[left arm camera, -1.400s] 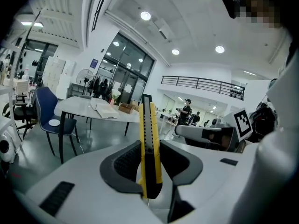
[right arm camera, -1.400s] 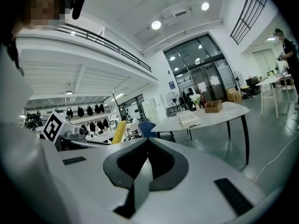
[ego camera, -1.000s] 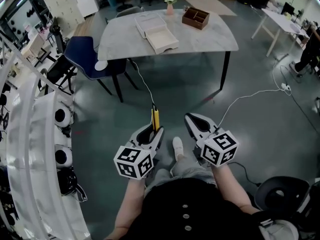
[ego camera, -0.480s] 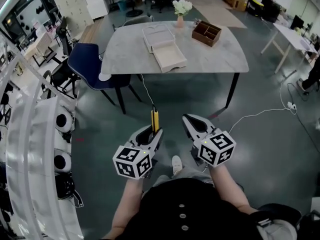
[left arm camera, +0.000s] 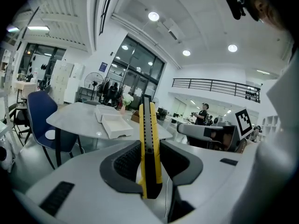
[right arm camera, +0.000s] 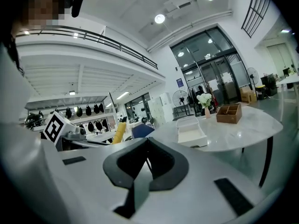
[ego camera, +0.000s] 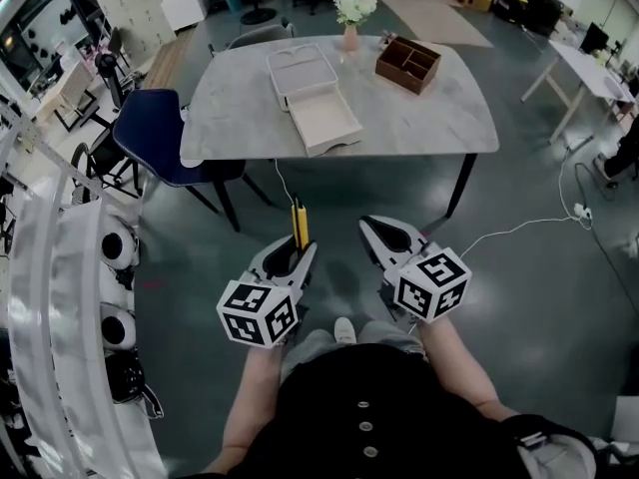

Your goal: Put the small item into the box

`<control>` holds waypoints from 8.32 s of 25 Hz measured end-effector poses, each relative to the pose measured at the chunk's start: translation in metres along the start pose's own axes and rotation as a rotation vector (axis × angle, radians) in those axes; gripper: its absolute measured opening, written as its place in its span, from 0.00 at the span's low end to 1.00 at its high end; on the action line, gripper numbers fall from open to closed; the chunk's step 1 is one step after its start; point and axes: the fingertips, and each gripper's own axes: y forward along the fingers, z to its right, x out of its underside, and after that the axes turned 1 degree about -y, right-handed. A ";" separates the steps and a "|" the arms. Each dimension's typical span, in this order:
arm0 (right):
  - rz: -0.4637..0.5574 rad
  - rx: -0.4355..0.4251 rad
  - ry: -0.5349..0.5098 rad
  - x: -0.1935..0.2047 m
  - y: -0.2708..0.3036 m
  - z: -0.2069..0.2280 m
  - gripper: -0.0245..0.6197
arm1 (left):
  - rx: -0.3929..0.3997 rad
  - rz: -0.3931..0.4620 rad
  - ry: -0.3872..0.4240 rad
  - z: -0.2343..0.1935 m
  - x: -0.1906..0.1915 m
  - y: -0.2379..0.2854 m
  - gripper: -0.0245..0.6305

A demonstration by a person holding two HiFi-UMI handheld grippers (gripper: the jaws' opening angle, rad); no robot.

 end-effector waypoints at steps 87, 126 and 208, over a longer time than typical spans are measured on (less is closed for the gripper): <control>-0.056 0.122 0.101 -0.088 0.313 0.256 0.04 | 0.109 -0.147 -0.007 -0.233 -0.153 0.311 0.25; -0.195 -0.015 0.125 -0.070 0.333 0.329 0.04 | -0.061 -0.383 0.090 -0.240 -0.121 0.375 0.25; -0.273 -0.016 0.278 -0.020 0.320 0.379 0.04 | -0.103 -1.154 0.748 -0.258 0.008 0.442 0.41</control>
